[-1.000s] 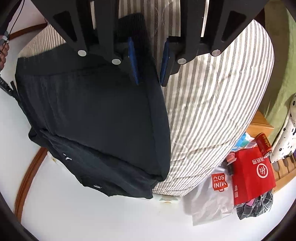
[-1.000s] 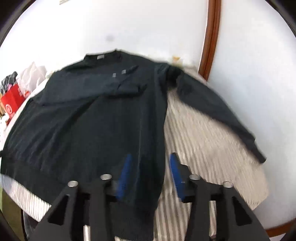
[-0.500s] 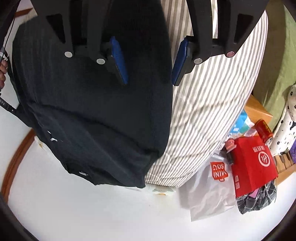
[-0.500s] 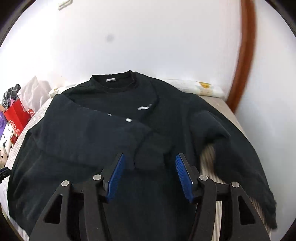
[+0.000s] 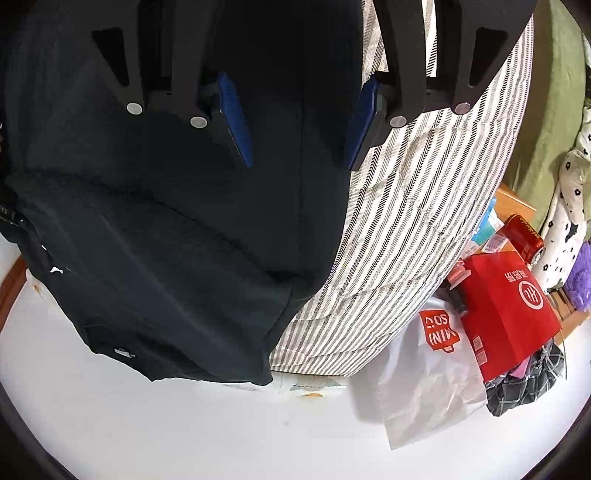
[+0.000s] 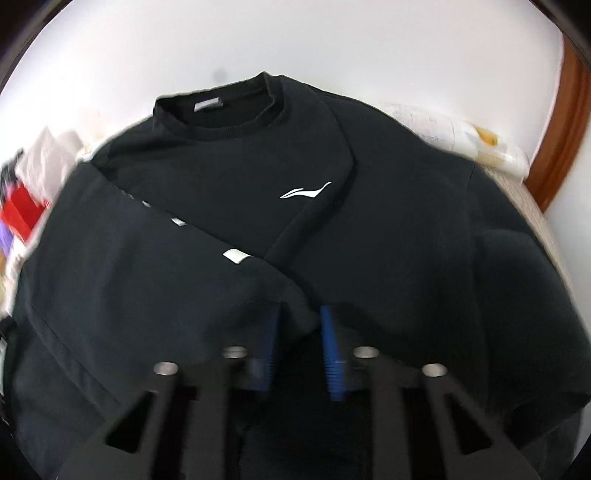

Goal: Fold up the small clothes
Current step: 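Reach the right gripper to the plain sleeve cuff and grasp it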

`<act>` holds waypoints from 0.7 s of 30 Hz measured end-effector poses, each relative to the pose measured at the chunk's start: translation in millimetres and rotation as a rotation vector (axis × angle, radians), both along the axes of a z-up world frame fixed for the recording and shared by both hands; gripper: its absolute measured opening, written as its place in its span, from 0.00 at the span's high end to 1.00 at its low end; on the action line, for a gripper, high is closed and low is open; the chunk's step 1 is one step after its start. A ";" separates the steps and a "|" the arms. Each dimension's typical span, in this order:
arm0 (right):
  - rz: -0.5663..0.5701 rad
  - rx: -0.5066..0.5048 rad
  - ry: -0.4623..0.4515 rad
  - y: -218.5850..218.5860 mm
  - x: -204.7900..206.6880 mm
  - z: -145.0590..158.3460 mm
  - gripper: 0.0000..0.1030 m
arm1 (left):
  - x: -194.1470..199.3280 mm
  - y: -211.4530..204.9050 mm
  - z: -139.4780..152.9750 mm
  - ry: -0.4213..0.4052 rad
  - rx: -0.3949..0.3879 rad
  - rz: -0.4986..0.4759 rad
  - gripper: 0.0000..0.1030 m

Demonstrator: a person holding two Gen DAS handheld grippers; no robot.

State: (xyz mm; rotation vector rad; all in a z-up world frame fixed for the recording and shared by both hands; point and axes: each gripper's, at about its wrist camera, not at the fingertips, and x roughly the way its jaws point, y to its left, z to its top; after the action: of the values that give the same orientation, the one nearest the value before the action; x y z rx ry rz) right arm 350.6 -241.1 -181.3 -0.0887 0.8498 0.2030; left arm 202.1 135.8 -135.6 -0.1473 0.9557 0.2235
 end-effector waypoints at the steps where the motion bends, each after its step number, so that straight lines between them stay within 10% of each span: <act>1: 0.021 0.007 -0.012 -0.7 -2.6 1.8 0.90 | 0.6 0.5 0.0 0.000 -0.003 0.001 0.53; 11: -0.080 0.038 -0.008 -30.3 2.9 12.6 0.88 | -1.2 2.1 0.6 0.002 -0.008 -0.010 0.52; 21: -0.141 -0.149 -0.027 -7.5 -25.8 9.6 0.55 | -26.0 7.9 5.2 -0.009 -0.057 -0.027 0.52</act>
State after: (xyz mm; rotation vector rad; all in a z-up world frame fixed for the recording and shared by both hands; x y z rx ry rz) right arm 324.8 -248.6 -171.6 -0.1701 0.8399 0.0062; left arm 176.1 143.7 -130.4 -0.1870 0.9548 0.1706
